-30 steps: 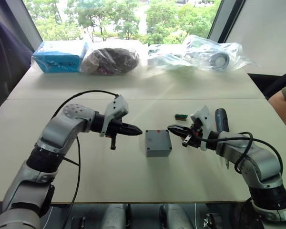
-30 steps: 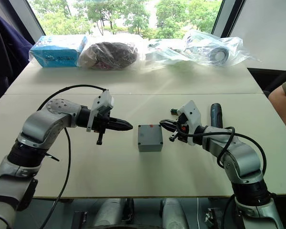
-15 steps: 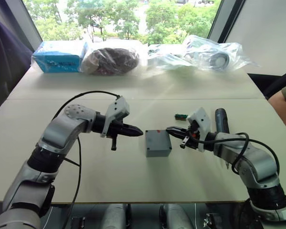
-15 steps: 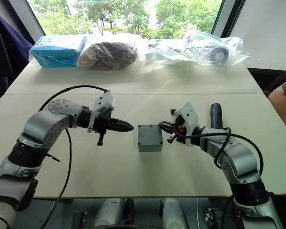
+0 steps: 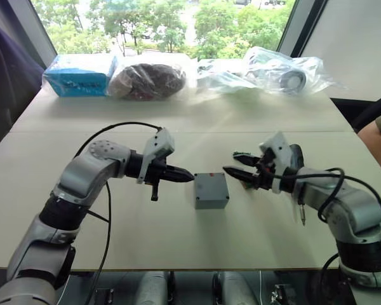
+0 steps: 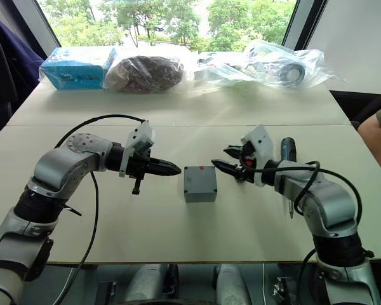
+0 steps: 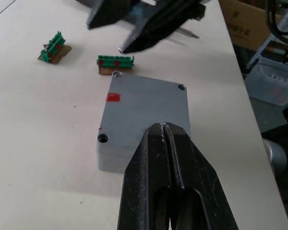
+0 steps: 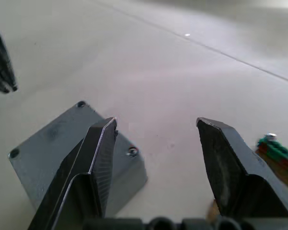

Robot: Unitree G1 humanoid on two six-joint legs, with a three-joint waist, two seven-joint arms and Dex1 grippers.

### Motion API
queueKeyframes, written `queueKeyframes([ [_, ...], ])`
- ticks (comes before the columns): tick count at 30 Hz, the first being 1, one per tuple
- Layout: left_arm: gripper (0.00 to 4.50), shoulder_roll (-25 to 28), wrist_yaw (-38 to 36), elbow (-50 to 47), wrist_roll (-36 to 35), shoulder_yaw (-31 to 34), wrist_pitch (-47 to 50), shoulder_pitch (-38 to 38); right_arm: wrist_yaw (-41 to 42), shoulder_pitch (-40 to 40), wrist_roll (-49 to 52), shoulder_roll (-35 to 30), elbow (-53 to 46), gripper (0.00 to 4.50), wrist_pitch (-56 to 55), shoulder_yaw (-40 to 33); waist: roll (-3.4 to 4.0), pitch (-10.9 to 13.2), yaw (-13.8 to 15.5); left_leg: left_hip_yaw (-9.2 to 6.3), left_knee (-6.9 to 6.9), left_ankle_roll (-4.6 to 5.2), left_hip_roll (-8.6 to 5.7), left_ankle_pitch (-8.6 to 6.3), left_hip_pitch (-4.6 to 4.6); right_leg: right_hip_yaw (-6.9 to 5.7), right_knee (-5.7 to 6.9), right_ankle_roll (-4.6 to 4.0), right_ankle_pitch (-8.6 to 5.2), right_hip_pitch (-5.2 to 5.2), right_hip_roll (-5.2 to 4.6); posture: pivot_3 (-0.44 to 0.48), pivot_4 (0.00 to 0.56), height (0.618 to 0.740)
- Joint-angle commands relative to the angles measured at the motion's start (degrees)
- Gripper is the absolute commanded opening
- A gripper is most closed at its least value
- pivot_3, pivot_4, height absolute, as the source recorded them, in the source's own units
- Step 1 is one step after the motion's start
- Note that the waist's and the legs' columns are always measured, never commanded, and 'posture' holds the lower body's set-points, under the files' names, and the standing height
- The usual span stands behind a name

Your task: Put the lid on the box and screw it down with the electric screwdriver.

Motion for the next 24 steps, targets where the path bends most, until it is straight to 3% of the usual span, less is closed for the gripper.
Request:
queueKeyframes([
  [1,0.00,-0.6,0.0,-1.9,-1.9,2.1,-0.4,-2.7,-0.8,-4.7,5.6,-6.2,0.9,2.78,12.1,-9.3,0.00,0.0,0.0,0.00,0.00,0.00,-0.02,0.00,-0.01,0.00,0.00,0.00,0.00,-0.01,-0.03,0.000,0.150,0.740],
  [4,0.00,-1.1,-0.8,-2.2,-2.2,1.9,-1.5,-4.2,-0.5,-9.9,7.1,-12.6,5.5,3.54,22.3,-11.5,0.00,0.0,-0.2,0.00,-0.03,0.01,0.00,-0.01,0.00,0.01,-0.02,0.00,0.00,-0.01,-0.01,0.000,0.150,0.740],
  [7,0.00,-1.6,-0.8,-2.3,-1.9,2.1,-3.0,-5.2,0.9,-12.4,5.6,-19.6,10.8,4.42,25.4,-9.4,0.02,0.0,-0.2,0.00,-0.06,0.04,0.03,-0.02,0.01,0.02,-0.02,-0.01,-0.01,-0.04,0.01,0.000,0.150,0.740],
  [15,0.00,-0.7,-0.7,-2.8,-1.0,2.4,-4.3,-5.6,1.3,-16.9,4.9,-25.6,22.4,4.42,33.2,-4.3,0.02,0.0,-0.3,0.04,-0.06,0.09,0.02,-0.05,0.01,0.08,-0.04,-0.01,0.00,-0.06,0.01,0.000,0.150,0.740],
  [24,0.00,2.5,-1.9,-3.8,0.9,1.5,-6.5,-5.2,4.5,-19.3,6.9,-28.7,26.1,4.42,33.4,1.9,0.03,0.0,-0.2,0.06,-0.06,0.10,0.01,-0.06,-0.04,0.08,-0.08,-0.01,0.00,-0.10,-0.01,0.000,0.150,0.740],
])
